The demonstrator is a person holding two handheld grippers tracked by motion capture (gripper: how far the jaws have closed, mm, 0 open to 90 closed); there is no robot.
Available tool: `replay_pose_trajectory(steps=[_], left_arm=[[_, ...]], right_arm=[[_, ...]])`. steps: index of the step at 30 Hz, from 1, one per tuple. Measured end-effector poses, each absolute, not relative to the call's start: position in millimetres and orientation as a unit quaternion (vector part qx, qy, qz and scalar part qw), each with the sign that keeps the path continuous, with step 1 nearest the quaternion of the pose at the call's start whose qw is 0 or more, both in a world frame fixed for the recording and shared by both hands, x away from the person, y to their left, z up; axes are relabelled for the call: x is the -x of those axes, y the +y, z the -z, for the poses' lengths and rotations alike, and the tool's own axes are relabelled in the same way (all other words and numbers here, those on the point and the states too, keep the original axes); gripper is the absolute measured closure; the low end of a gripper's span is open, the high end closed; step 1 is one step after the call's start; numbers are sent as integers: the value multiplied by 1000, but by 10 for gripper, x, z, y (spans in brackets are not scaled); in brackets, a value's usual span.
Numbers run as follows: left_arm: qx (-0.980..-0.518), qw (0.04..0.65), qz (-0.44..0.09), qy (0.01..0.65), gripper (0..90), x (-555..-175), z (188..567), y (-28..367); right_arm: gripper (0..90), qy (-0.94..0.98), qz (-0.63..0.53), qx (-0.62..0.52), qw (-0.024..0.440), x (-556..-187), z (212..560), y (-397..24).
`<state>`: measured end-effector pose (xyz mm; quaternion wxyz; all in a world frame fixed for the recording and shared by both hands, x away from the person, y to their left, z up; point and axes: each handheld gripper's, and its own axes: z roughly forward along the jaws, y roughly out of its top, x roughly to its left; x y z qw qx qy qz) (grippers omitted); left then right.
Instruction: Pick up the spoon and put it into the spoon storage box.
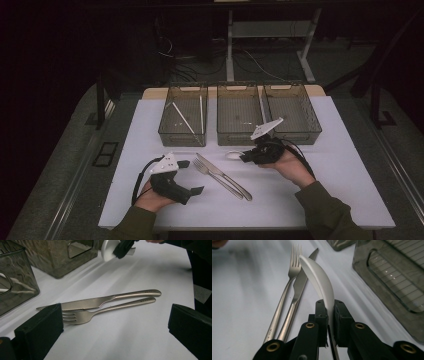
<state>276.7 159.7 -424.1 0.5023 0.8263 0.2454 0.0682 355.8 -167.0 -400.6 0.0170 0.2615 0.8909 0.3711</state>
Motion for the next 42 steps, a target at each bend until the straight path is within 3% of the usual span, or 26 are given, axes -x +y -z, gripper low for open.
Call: replay_pose_trajectory(steps=[23, 42], left_arm=[[-826, 501, -70, 249, 0, -2757, 4241, 1584], [-823, 506, -68, 248, 0, -2747, 4232, 1577]], right_arm=[[828, 868, -407, -280, 50, -3667, 3590, -1878], [827, 855, -413, -307, 67, -4065, 3400, -1813]])
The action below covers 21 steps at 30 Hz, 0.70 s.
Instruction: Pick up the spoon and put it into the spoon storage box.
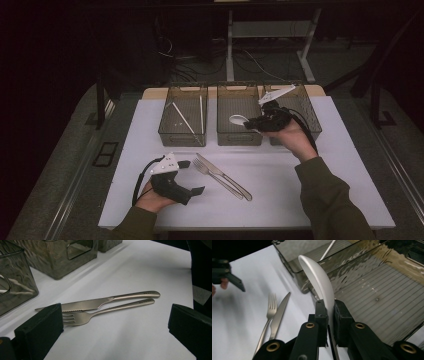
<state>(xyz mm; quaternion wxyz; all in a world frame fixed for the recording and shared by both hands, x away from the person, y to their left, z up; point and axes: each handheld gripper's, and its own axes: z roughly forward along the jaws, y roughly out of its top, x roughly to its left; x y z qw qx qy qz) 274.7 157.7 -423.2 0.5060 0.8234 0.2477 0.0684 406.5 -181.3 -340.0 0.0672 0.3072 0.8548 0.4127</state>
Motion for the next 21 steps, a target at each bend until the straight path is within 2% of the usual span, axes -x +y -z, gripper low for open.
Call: replay_pose_trajectory(steps=[21], left_arm=[[-824, 507, -68, 243, 0, -2751, 4222, 1579]], right_arm=[[827, 854, -386, -342, 70, -4585, 3454, -1558]])
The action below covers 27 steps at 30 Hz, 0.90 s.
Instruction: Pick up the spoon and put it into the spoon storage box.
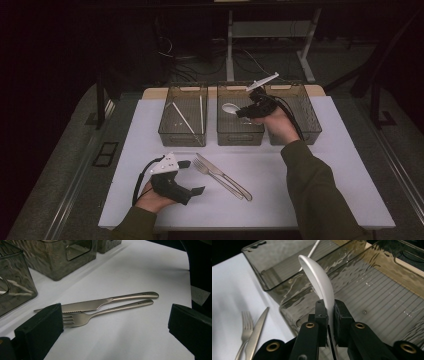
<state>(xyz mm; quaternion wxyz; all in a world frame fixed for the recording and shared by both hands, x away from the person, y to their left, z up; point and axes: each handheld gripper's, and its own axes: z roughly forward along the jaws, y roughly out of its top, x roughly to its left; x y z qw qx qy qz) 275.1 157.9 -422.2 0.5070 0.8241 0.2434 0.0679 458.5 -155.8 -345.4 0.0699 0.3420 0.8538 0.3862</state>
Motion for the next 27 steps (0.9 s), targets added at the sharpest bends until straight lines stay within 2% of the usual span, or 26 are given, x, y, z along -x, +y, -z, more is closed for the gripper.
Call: replay_pose_trajectory(steps=[13, 27], left_arm=[[-821, 511, -66, 247, 0, -2749, 4221, 1581], [-823, 509, -64, 244, 0, -2750, 4222, 1579]], right_arm=[[827, 861, -362, -353, 58, -4742, 3698, -1484], [826, 880, -323, -347, 40, -4736, 3893, -1385]])
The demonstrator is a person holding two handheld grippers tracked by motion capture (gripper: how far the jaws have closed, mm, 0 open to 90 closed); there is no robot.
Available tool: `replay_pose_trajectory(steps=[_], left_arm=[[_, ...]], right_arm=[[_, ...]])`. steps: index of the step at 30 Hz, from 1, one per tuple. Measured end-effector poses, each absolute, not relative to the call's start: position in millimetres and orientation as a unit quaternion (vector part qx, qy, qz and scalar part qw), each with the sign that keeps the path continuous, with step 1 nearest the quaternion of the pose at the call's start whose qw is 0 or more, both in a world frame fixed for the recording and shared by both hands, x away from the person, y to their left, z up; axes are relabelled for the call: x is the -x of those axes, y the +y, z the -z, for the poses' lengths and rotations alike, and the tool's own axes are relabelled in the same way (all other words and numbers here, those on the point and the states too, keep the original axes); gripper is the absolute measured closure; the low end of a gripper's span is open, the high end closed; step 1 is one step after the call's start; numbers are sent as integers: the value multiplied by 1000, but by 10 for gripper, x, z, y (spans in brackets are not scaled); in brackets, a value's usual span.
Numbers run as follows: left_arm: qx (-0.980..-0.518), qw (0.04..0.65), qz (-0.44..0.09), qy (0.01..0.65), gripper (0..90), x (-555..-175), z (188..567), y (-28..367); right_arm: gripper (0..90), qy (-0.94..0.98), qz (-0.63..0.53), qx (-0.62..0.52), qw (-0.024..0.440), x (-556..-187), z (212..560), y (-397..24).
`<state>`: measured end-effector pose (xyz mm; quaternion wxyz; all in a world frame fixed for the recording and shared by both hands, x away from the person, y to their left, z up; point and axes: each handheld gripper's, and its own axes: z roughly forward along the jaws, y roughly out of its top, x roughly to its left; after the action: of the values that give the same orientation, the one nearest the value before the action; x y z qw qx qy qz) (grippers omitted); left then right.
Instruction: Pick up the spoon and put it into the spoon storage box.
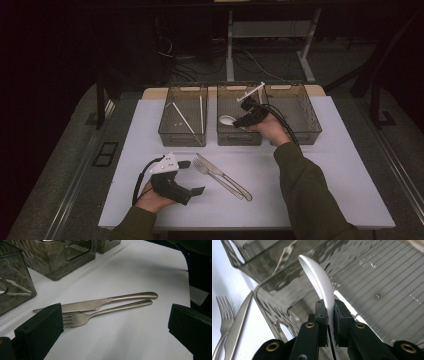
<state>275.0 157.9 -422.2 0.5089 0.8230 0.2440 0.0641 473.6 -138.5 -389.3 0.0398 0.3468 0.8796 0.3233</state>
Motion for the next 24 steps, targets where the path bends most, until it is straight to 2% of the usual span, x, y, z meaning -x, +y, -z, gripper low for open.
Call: replay_pose_trajectory(steps=[8, 17, 24], left_arm=[[-823, 509, -64, 245, 0, -2751, 4223, 1577], [-822, 509, -65, 246, 0, -2752, 4222, 1580], [-821, 510, -63, 247, 0, -2753, 4228, 1580]], right_arm=[[814, 886, -311, -342, 31, -4715, 3937, -1392], [638, 870, -353, -342, 36, -4656, 3799, -1468], [557, 856, -386, -342, 31, -4530, 3642, -1602]])
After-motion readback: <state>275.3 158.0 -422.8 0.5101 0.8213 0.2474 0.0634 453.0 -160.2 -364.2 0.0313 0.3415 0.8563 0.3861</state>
